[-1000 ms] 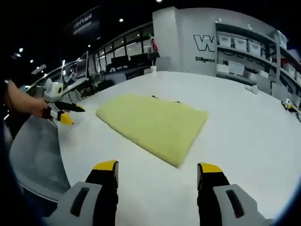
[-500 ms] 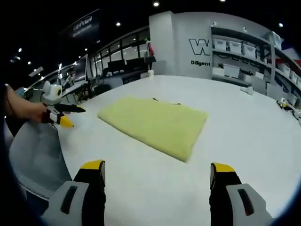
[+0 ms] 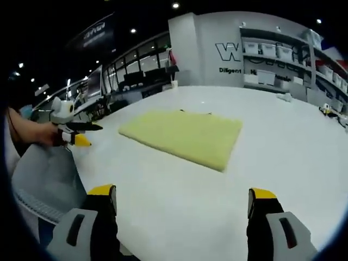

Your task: Fold the garment on the visible template until the final outline fits inside the template.

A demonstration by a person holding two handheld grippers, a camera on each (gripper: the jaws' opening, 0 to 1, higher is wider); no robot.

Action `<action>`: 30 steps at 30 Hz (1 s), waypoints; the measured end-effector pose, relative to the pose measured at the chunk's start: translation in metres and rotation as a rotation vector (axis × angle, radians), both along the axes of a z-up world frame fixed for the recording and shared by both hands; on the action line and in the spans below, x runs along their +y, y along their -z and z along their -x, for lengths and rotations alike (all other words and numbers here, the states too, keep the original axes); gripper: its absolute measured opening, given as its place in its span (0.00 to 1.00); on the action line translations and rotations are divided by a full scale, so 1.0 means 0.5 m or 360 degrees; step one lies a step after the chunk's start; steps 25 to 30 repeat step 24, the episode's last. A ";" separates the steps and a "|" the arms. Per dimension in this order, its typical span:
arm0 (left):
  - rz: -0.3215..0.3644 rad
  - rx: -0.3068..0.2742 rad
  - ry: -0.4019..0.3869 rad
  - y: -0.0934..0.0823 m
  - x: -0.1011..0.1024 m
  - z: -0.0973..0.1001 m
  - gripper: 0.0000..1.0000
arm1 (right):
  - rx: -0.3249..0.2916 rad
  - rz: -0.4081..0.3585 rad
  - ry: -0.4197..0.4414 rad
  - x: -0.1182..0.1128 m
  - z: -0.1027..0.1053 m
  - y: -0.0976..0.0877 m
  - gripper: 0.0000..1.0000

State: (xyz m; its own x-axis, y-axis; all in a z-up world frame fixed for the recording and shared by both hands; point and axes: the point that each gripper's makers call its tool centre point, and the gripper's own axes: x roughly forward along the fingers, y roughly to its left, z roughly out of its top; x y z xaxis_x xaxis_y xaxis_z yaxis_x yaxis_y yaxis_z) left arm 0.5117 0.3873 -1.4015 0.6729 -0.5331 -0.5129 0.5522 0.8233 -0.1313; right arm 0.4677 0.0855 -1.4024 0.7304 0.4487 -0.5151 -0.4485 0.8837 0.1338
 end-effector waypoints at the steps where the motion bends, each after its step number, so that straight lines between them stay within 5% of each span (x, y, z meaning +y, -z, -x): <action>1: 0.0002 -0.0006 0.0002 -0.001 -0.002 -0.001 0.99 | 0.0001 0.0001 0.0002 0.000 0.002 0.000 0.99; 30: -0.0008 -0.0018 0.0010 0.000 0.002 -0.002 0.99 | -0.0031 -0.0012 0.0032 0.005 0.000 -0.017 0.99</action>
